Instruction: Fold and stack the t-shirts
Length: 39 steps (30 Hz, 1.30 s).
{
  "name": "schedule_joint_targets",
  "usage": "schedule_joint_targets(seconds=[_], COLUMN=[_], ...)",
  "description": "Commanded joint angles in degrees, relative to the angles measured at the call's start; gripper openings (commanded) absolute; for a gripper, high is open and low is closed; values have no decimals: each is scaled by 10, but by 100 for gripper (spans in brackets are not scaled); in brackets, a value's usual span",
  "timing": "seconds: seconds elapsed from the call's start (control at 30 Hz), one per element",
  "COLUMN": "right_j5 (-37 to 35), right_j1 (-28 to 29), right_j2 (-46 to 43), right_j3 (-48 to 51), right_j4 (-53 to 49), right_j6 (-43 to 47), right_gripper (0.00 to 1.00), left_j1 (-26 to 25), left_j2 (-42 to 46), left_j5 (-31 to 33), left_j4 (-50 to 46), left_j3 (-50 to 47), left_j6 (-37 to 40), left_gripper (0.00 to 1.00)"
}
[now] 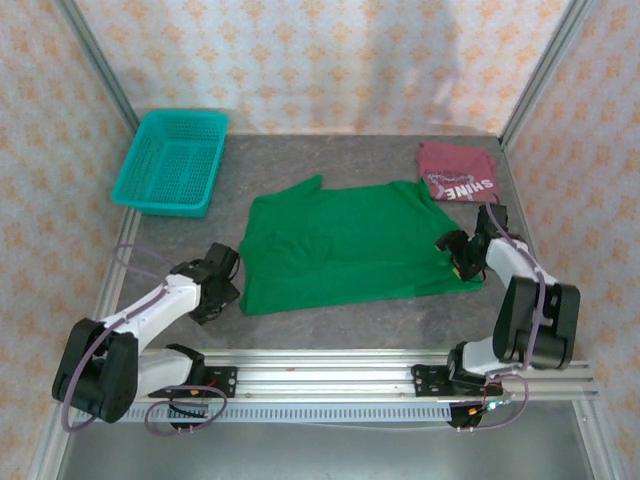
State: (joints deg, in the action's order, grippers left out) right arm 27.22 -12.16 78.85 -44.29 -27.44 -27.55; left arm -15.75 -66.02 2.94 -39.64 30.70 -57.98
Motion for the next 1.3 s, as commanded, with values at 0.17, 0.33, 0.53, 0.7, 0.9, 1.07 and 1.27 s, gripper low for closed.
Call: schedule_joint_targets(seconds=[0.17, 0.33, 0.53, 0.7, 0.9, 1.07, 1.27], right_j5=[-53, -92, -25, 3, -17, -59, -112], right_j1=[-1, -12, -21, -21, -20, 10, 43], right_j2=[-139, -171, -114, -15, 66, 105, 59], right_j3=[-47, -86, -74, -28, 8, 28, 85], right_j4=[-159, -225, -194, -109, -12, -5, -67], right_j6=[47, 45, 31, 14, -23, -48, -77], right_gripper=[78, 81, 64, 25, 19, 17, 18], left_j1=[-13, -63, -144, -146, -117, -85, -48], left_j2=[99, 74, -17, -99, -194, -205, -132], left_j5=[-17, -27, -56, -68, -45, -16, 13], left_j4=[-64, -66, 14, 118, 124, 75, 2], left_j3=[109, 168, 183, 141, 119, 79, 39], left_j6=[48, 73, 53, 7, -3, -6, 22], left_gripper=[73, 73, 69, 45, 36, 35, 35])
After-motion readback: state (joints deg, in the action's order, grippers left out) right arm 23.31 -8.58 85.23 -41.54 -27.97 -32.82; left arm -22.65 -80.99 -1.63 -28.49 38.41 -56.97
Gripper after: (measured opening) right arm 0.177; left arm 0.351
